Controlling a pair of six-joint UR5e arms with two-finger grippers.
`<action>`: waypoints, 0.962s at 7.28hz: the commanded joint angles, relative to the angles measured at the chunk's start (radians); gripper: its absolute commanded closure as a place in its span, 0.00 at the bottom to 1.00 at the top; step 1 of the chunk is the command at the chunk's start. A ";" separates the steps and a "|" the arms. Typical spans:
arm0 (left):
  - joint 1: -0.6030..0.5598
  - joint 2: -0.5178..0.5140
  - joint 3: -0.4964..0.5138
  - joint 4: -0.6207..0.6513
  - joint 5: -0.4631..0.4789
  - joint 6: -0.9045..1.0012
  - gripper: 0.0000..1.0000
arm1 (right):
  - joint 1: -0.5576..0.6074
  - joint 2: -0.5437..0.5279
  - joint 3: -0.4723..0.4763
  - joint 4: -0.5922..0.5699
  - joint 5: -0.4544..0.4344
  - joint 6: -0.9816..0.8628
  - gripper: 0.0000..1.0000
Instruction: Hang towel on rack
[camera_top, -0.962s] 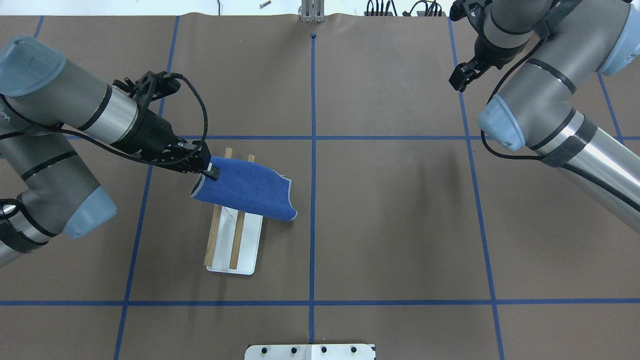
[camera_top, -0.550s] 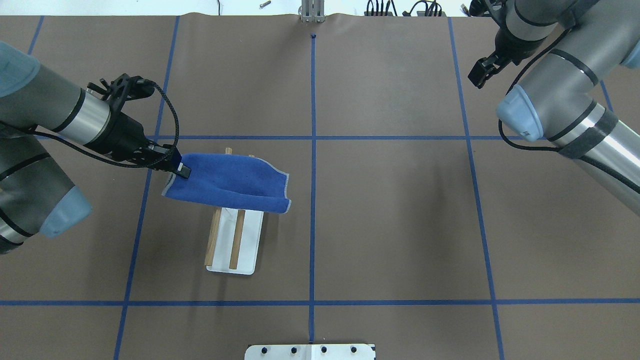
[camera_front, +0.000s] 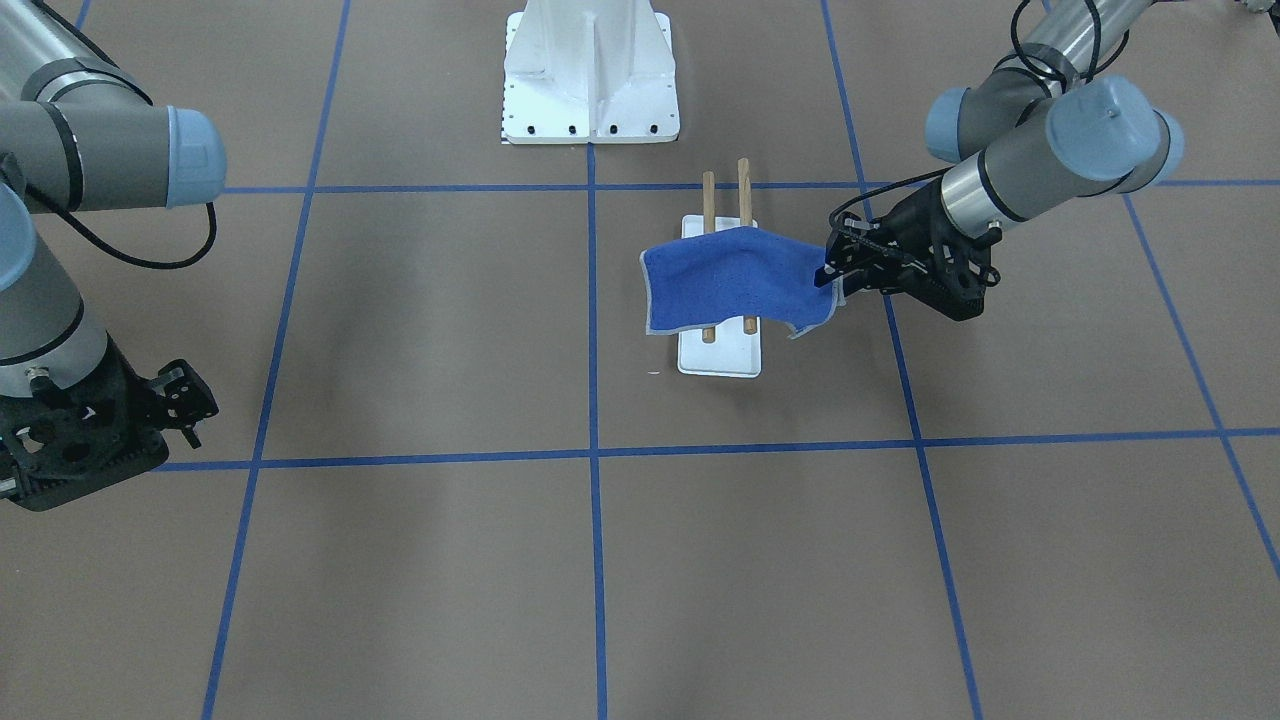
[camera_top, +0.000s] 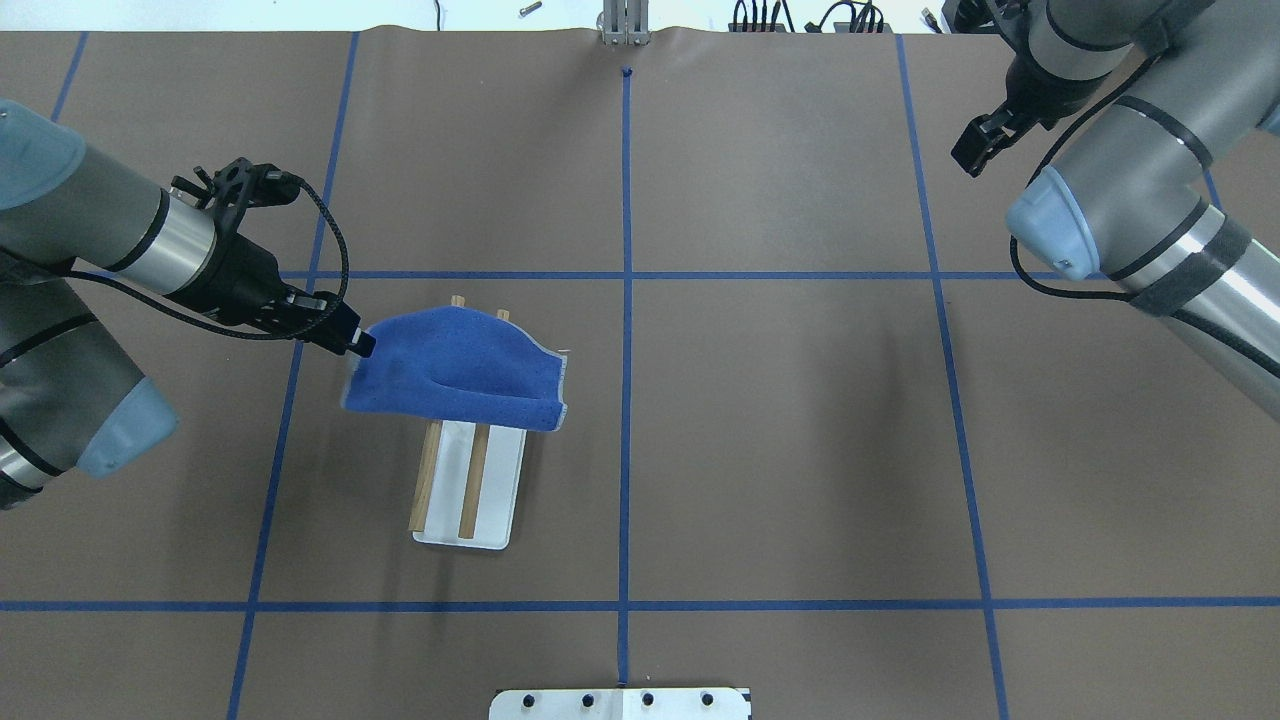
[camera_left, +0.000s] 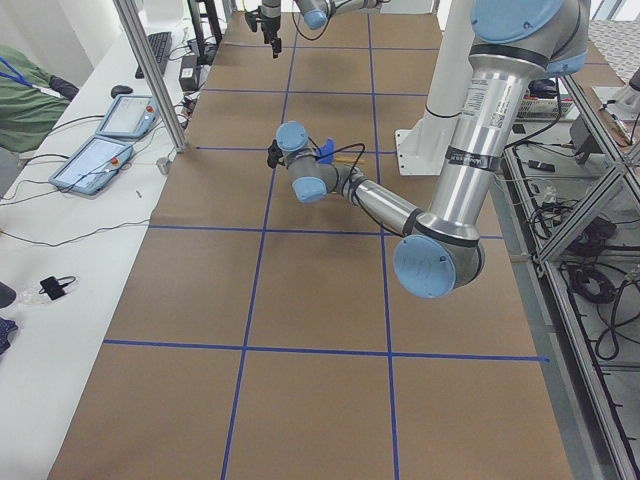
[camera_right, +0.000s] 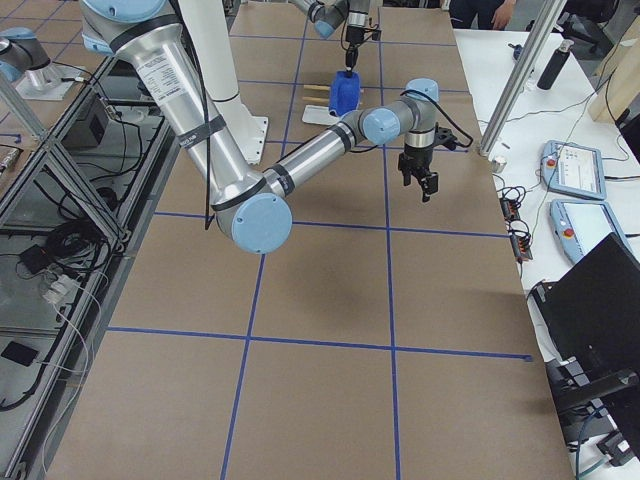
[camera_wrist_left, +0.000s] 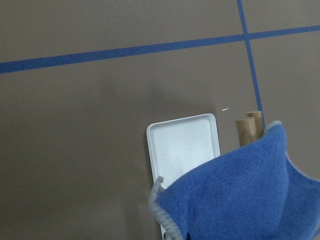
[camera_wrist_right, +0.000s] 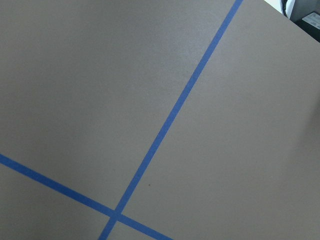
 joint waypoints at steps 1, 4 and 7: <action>-0.025 0.002 0.016 0.004 0.043 0.001 0.02 | 0.021 -0.004 -0.002 -0.009 0.003 0.002 0.00; -0.151 0.004 0.027 0.187 0.054 0.144 0.02 | 0.161 -0.050 -0.098 -0.002 0.138 -0.001 0.00; -0.338 0.002 0.027 0.538 0.147 0.601 0.02 | 0.263 -0.224 -0.084 0.005 0.144 -0.097 0.00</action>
